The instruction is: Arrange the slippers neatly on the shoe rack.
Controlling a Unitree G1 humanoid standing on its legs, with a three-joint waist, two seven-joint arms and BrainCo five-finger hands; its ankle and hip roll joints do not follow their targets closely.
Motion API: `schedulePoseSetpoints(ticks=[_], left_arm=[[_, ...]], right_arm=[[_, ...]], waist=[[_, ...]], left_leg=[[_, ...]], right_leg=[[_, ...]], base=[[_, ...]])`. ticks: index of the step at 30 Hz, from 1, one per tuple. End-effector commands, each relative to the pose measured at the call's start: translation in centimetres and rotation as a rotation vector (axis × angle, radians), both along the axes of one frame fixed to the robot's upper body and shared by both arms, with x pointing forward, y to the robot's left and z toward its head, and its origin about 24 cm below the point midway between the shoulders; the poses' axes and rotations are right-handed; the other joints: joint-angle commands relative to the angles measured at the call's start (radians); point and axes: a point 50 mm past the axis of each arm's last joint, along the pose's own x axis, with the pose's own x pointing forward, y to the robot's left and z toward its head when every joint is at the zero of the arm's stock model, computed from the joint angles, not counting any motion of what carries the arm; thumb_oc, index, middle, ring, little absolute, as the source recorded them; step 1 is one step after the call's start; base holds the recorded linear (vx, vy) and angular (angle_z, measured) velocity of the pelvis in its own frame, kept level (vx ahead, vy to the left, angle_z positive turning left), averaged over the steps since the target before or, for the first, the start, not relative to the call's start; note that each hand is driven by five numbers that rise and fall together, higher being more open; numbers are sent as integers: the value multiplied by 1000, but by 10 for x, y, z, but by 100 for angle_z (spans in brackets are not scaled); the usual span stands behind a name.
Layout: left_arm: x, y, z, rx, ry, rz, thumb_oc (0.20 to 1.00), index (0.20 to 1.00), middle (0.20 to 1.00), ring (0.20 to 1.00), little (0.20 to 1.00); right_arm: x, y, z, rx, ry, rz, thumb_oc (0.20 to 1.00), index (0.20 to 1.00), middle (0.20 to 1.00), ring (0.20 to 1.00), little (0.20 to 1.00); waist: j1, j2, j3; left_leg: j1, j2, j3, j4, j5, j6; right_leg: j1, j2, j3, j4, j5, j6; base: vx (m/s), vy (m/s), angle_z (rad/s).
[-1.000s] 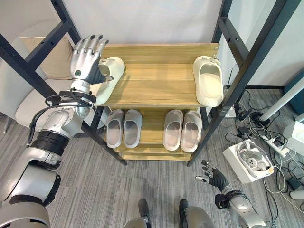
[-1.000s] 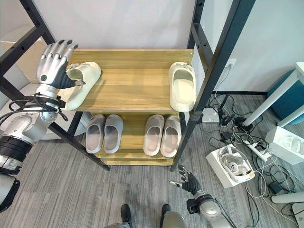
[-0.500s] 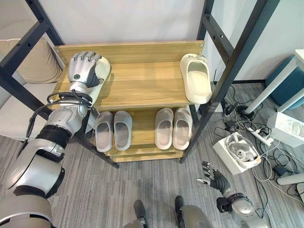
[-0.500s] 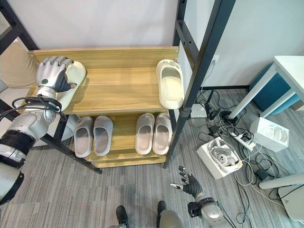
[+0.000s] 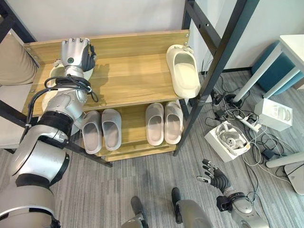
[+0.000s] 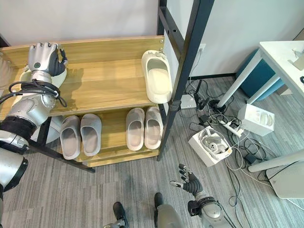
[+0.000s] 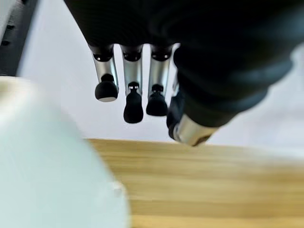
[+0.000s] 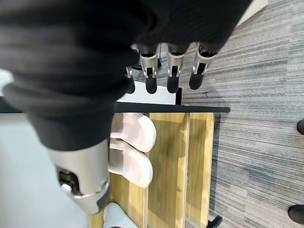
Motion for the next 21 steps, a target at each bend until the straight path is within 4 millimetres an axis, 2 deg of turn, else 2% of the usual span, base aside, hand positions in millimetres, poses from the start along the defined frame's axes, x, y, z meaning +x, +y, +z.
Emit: schedulePoseSetpoints(ticks=[1, 7, 15, 21], left_arm=[[-7, 9, 30, -28, -126, 15, 1000, 1000, 1000, 1000, 1000], [-21, 9, 41, 30, -208, -3, 1000, 1000, 1000, 1000, 1000], [-34, 33, 42, 145, -210, 92, 1000, 1000, 1000, 1000, 1000], [-36, 55, 35, 213, -146, 185, 1000, 1000, 1000, 1000, 1000]], right_arm=[[13, 9, 19, 55, -124, 11, 1000, 1000, 1000, 1000, 1000], [12, 11, 16, 59, -110, 17, 1000, 1000, 1000, 1000, 1000], [8, 9, 13, 59, -92, 23, 1000, 1000, 1000, 1000, 1000], [4, 8, 9, 60, -77, 17, 1000, 1000, 1000, 1000, 1000]], waist=[[1, -47, 0], [19, -38, -5], [38, -28, -7], [43, -24, -7]], left_leg=[[87, -4, -35, 86, -188, -19], [96, -7, -56, 69, -183, -23], [102, -11, -71, 61, -182, -23], [99, -14, -73, 61, -183, -21]], right_leg=[[149, -106, -3, -229, 75, 158], [167, -105, -24, -230, 69, 156], [182, -107, -41, -230, 65, 155], [186, -112, -49, -234, 67, 159]], base=[[5, -25, 6], [12, -28, 10], [14, -7, 6], [20, 14, 6]])
